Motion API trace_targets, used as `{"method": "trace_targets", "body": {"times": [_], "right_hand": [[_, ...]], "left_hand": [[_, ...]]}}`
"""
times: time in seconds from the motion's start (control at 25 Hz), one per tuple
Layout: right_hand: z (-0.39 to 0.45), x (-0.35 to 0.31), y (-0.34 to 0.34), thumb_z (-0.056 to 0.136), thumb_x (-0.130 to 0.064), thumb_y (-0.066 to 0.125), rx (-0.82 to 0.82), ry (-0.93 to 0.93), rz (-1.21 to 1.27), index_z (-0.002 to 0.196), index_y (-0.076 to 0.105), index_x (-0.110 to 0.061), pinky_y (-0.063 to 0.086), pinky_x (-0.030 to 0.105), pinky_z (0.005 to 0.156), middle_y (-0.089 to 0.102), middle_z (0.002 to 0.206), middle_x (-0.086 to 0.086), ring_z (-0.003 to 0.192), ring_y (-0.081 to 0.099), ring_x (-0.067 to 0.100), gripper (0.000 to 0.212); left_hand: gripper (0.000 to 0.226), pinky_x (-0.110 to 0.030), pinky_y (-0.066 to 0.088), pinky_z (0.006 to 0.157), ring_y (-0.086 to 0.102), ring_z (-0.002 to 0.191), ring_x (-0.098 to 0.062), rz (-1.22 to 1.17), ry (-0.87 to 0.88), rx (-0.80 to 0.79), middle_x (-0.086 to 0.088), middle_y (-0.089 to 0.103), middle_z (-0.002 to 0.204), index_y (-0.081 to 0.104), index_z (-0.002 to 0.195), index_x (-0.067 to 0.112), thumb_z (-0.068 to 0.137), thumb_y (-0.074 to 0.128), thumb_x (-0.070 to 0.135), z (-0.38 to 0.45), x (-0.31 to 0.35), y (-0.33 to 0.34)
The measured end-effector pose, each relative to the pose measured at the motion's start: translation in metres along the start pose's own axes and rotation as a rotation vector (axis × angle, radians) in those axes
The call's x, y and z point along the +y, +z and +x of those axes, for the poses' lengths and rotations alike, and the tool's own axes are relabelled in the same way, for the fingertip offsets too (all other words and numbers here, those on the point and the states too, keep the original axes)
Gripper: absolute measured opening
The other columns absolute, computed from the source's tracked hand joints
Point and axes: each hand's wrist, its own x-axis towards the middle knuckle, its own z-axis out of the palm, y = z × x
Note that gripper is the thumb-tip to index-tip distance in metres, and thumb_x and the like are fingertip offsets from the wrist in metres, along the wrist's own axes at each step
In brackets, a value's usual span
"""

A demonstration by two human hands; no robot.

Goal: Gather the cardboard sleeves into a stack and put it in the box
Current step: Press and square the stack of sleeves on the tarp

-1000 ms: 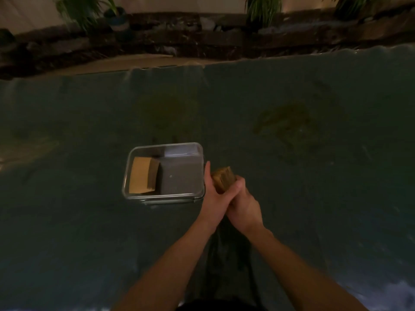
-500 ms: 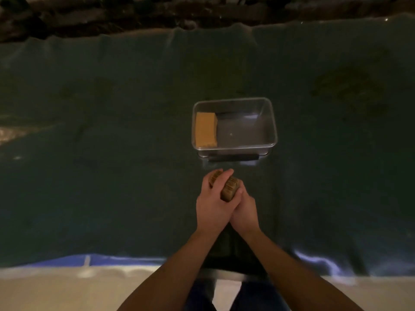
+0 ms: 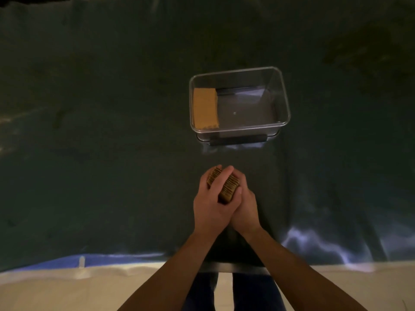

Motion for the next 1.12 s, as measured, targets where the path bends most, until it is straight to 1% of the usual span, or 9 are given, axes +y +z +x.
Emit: {"method": "trace_targets", "body": {"times": [0.12, 0.24, 0.4, 0.52, 0.64, 0.76, 0.92, 1.04, 1.12], "right_hand": [[0.011, -0.003, 0.002, 0.084, -0.036, 0.062, -0.028, -0.019, -0.066, 0.123, 0.047, -0.047, 0.059, 0.030, 0.077, 0.070, 0.105, -0.008, 0.091, 0.069, 0.008, 0.044], [0.009, 0.002, 0.007, 0.083, -0.033, 0.062, -0.024, -0.053, -0.155, 0.118, 0.056, -0.022, 0.058, 0.045, 0.075, 0.072, 0.099, -0.001, 0.085, 0.070, 0.016, 0.038], [0.011, 0.005, 0.001, 0.080, -0.027, 0.075, -0.053, -0.096, -0.130, 0.118, 0.055, -0.027, 0.059, 0.039, 0.075, 0.072, 0.099, -0.004, 0.086, 0.070, 0.010, 0.043], [0.012, 0.001, -0.001, 0.074, -0.045, 0.074, -0.050, -0.090, -0.159, 0.119, 0.053, -0.030, 0.058, 0.034, 0.079, 0.073, 0.102, -0.005, 0.088, 0.070, 0.009, 0.051], [0.011, -0.004, 0.001, 0.071, -0.051, 0.064, -0.037, -0.093, -0.186, 0.117, 0.046, -0.037, 0.056, 0.028, 0.074, 0.072, 0.099, -0.010, 0.082, 0.068, 0.006, 0.051], [0.014, -0.007, 0.001, 0.069, -0.054, 0.066, -0.051, -0.056, -0.177, 0.114, 0.043, -0.041, 0.055, 0.025, 0.076, 0.068, 0.098, -0.015, 0.084, 0.066, 0.001, 0.052], [0.012, -0.005, 0.002, 0.069, -0.053, 0.068, -0.044, -0.062, -0.182, 0.116, 0.045, -0.041, 0.055, 0.024, 0.077, 0.070, 0.102, -0.010, 0.088, 0.067, 0.006, 0.054], [0.012, -0.005, 0.003, 0.070, -0.049, 0.069, -0.046, -0.053, -0.191, 0.115, 0.046, -0.041, 0.050, 0.017, 0.077, 0.066, 0.100, -0.016, 0.089, 0.065, 0.003, 0.051], [0.010, -0.005, 0.005, 0.072, -0.048, 0.065, -0.034, -0.055, -0.199, 0.116, 0.047, -0.040, 0.051, 0.019, 0.076, 0.067, 0.100, -0.016, 0.088, 0.064, 0.003, 0.048]], "left_hand": [[0.055, -0.006, 0.043, 0.094, 0.040, 0.121, 0.013, 0.054, -0.024, 0.040, 0.005, 0.044, 0.143, 0.044, 0.136, 0.050, 0.084, 0.062, 0.049, 0.007, -0.004, -0.002], [0.059, -0.037, 0.058, 0.091, 0.046, 0.123, -0.003, 0.096, -0.066, -0.030, 0.007, 0.039, 0.147, 0.041, 0.137, 0.049, 0.082, 0.063, 0.054, 0.003, -0.007, -0.007], [0.081, -0.052, 0.037, 0.113, 0.023, 0.150, -0.023, 0.253, 0.158, -0.023, 0.001, 0.012, 0.165, 0.026, 0.153, 0.038, 0.083, 0.060, 0.062, 0.008, -0.013, -0.020], [0.092, -0.055, 0.018, 0.121, 0.011, 0.154, -0.028, 0.362, 0.414, 0.014, -0.003, 0.002, 0.168, 0.012, 0.159, 0.017, 0.089, 0.052, 0.061, 0.003, -0.017, -0.032], [0.087, -0.061, 0.026, 0.116, 0.017, 0.153, -0.023, 0.502, 0.536, -0.180, -0.007, 0.017, 0.166, 0.021, 0.156, 0.011, 0.089, 0.054, 0.055, -0.004, -0.017, -0.039], [0.089, -0.058, 0.015, 0.121, 0.014, 0.154, -0.025, 0.535, 0.523, -0.148, -0.009, 0.016, 0.166, 0.015, 0.158, 0.010, 0.090, 0.046, 0.058, 0.003, -0.015, -0.045], [0.088, -0.057, 0.025, 0.117, 0.015, 0.153, -0.023, 0.539, 0.541, -0.233, -0.005, 0.012, 0.166, 0.014, 0.157, 0.012, 0.089, 0.052, 0.053, 0.002, -0.016, -0.049], [0.086, -0.053, 0.018, 0.122, 0.015, 0.154, -0.026, 0.491, 0.543, -0.164, -0.007, 0.014, 0.167, 0.013, 0.158, 0.009, 0.092, 0.048, 0.050, 0.005, -0.017, -0.048], [0.086, -0.052, 0.022, 0.120, 0.013, 0.154, -0.024, 0.485, 0.535, -0.230, -0.007, 0.015, 0.167, 0.013, 0.157, 0.009, 0.091, 0.053, 0.046, 0.001, -0.017, -0.048]]}}
